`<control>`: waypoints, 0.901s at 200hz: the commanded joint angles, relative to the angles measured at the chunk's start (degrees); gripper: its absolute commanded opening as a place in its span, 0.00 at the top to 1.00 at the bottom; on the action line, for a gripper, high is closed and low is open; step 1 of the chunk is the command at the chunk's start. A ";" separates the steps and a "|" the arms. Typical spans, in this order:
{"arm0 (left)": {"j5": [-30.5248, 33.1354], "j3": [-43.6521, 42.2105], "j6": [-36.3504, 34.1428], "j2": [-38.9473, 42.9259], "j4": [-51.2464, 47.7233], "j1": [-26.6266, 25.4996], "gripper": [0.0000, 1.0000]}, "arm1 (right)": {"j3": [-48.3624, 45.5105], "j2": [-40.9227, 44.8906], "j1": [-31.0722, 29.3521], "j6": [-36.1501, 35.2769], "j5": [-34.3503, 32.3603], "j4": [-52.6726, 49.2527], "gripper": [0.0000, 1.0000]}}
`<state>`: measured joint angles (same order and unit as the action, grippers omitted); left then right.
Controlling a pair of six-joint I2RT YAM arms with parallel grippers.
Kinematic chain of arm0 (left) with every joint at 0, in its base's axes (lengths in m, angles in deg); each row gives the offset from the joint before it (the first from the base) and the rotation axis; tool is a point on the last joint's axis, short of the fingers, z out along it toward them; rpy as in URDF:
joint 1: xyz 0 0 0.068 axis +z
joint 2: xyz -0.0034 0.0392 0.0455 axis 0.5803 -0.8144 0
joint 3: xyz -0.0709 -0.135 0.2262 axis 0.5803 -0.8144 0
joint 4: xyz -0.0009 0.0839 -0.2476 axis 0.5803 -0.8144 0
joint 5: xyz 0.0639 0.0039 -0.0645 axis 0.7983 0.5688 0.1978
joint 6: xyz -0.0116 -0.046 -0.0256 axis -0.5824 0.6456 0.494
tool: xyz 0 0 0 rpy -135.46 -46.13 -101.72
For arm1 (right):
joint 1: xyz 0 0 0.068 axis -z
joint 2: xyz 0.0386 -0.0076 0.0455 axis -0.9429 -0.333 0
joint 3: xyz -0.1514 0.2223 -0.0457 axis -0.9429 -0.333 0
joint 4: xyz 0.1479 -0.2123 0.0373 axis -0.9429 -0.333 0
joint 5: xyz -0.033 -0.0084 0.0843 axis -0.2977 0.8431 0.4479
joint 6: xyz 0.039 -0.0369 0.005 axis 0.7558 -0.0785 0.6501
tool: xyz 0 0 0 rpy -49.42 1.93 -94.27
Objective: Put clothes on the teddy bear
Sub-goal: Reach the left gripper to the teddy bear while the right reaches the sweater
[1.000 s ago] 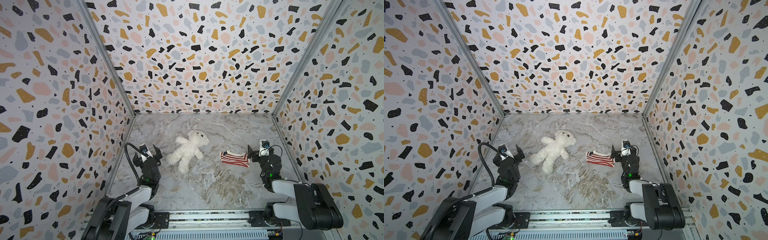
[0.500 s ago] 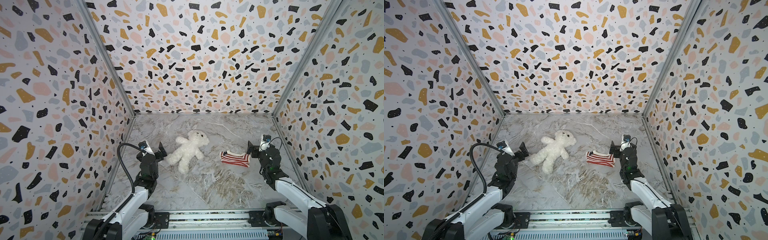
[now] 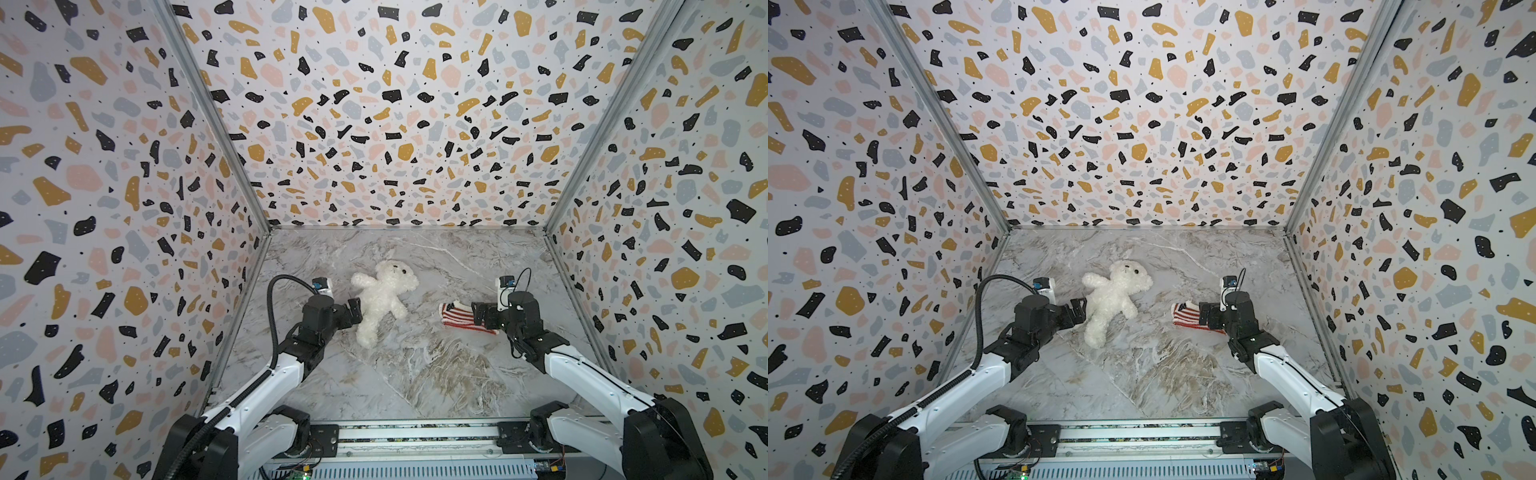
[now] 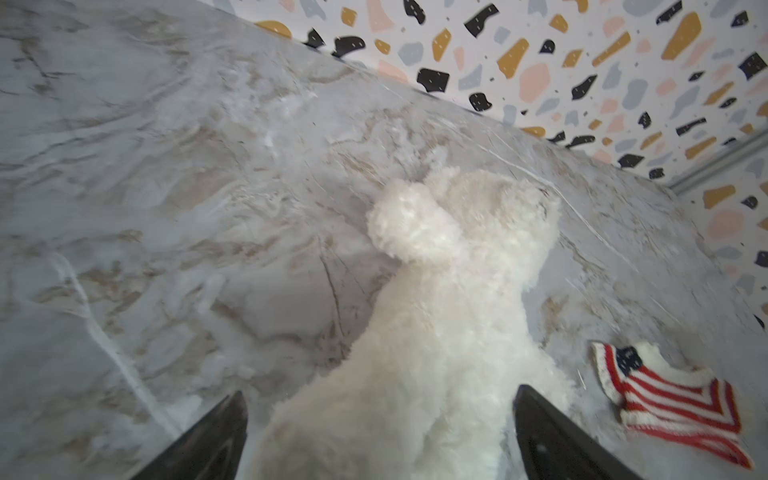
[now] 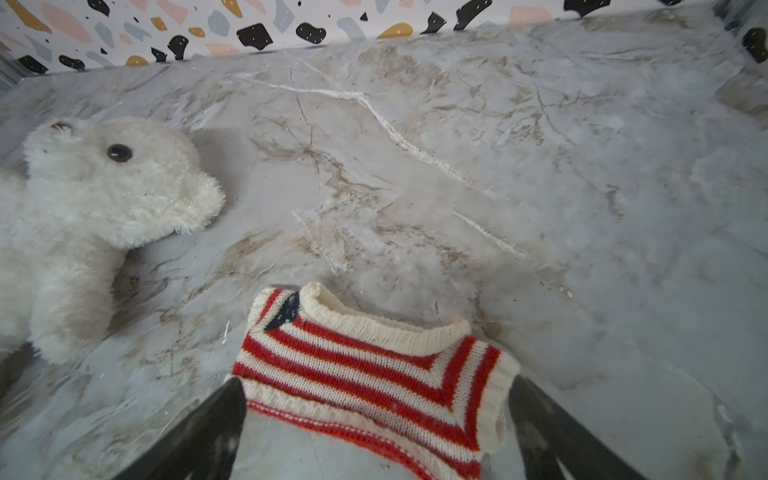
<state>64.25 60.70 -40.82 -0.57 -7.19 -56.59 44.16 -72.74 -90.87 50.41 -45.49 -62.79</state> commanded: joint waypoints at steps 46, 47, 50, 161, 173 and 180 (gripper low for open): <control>1.83 2.94 0.75 -6.14 0.18 -9.23 0.00 | 7.24 -8.89 -4.36 -2.52 8.15 -6.82 0.01; 1.86 2.98 0.75 -6.26 0.22 -9.26 0.00 | 7.31 -9.06 -4.46 -2.56 8.17 -6.83 0.01; 2.02 3.19 0.78 -6.63 0.33 -9.39 0.00 | 7.51 -9.36 -4.57 -2.55 8.08 -6.83 0.01; 7.60 12.28 -3.26 -14.52 -1.83 -10.83 0.00 | 13.73 -23.94 -6.21 -5.06 7.96 -5.54 0.02; 6.39 13.64 -3.33 -16.28 -1.30 -10.85 0.00 | 14.18 -25.34 -6.14 -5.15 7.69 -5.06 0.03; 5.52 14.43 -3.23 -17.18 -0.86 -10.87 0.00 | 14.33 -26.23 -6.06 -5.08 7.66 -4.65 0.03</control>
<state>70.89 72.18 -42.72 -15.09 -9.20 -67.11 56.08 -97.15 -96.83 46.13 -37.55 -67.86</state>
